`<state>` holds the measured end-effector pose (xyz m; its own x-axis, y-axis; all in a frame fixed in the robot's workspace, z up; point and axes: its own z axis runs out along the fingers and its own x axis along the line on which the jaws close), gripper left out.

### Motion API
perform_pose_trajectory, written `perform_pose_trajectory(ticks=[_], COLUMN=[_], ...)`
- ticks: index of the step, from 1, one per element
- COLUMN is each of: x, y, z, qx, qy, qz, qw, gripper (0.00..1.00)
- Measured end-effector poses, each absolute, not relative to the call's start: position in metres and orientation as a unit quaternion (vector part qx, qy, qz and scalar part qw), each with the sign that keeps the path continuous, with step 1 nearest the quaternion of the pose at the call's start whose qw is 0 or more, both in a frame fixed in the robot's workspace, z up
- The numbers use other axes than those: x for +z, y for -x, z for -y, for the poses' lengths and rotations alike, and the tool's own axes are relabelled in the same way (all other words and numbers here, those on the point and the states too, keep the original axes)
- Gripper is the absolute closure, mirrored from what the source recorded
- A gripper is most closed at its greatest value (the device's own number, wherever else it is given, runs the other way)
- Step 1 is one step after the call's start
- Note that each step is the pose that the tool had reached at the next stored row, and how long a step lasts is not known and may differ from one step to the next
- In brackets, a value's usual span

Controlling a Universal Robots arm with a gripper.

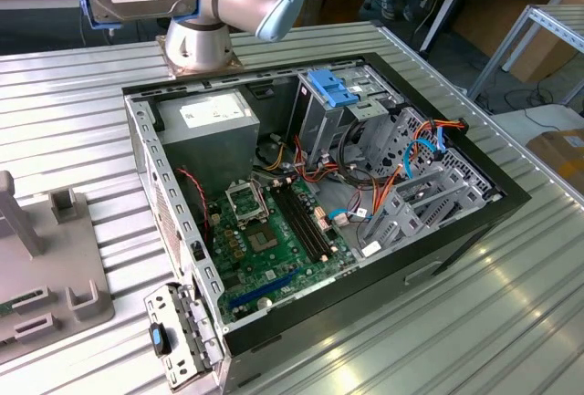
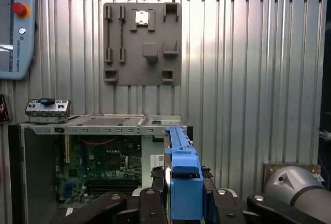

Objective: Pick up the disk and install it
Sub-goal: 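Pick up the disk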

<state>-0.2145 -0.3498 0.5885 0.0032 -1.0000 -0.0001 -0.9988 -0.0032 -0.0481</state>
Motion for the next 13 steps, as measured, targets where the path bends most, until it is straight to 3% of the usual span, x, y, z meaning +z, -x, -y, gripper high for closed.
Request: perform_pose_trajectory(ticks=[13], x=[0.588], y=[0.188], z=[0.354], qx=[-0.017], qy=[0.708], qz=[-0.706], qw=[0.017], gripper=[0.63])
